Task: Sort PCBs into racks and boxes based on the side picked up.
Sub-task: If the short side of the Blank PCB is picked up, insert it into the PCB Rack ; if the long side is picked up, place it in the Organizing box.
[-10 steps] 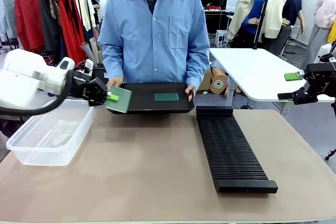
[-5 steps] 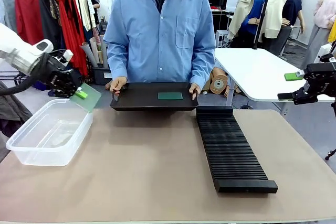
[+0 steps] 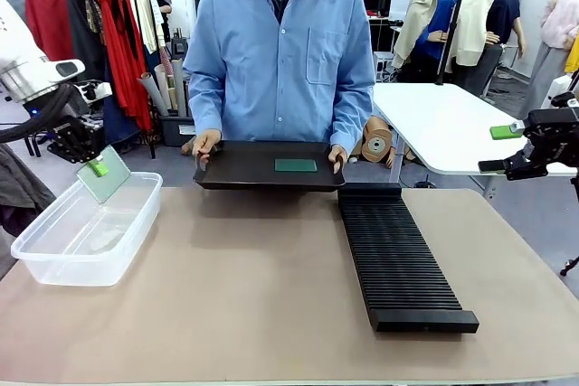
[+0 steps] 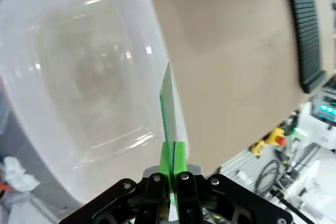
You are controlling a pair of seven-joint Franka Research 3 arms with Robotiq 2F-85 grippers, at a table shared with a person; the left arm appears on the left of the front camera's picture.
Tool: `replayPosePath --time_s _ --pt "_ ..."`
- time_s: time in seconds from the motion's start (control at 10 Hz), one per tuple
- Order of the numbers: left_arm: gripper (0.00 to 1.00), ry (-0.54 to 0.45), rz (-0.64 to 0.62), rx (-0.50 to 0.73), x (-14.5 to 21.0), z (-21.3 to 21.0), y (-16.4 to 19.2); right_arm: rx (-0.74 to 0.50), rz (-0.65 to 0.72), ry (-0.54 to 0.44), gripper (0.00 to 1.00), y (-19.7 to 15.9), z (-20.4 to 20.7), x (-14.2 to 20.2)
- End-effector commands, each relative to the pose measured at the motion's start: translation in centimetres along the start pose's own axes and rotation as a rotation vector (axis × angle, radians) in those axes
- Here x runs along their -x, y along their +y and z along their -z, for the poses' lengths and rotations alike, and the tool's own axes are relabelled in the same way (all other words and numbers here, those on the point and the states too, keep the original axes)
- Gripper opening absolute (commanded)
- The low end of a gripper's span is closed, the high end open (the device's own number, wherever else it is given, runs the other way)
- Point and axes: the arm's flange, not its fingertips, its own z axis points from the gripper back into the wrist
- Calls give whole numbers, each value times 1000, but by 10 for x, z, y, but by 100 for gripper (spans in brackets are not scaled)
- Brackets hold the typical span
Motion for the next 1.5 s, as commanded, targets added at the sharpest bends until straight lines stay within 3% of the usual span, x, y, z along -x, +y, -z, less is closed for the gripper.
replayPosePath --time_s 0.0,0.1,0.6,1.4 --pt "0 -17 -36 -114 6 11 -7 -5 -5 -1 100 2 0 0" --pt "0 -30 -28 -172 7 14 -6 -5 -5 -1 100 2 0 0" --pt "0 -44 -51 -75 -6 36 23 -5 -5 -1 100 2 0 0" --pt "0 -28 -63 -42 -26 106 67 -5 -5 -1 100 2 0 0"
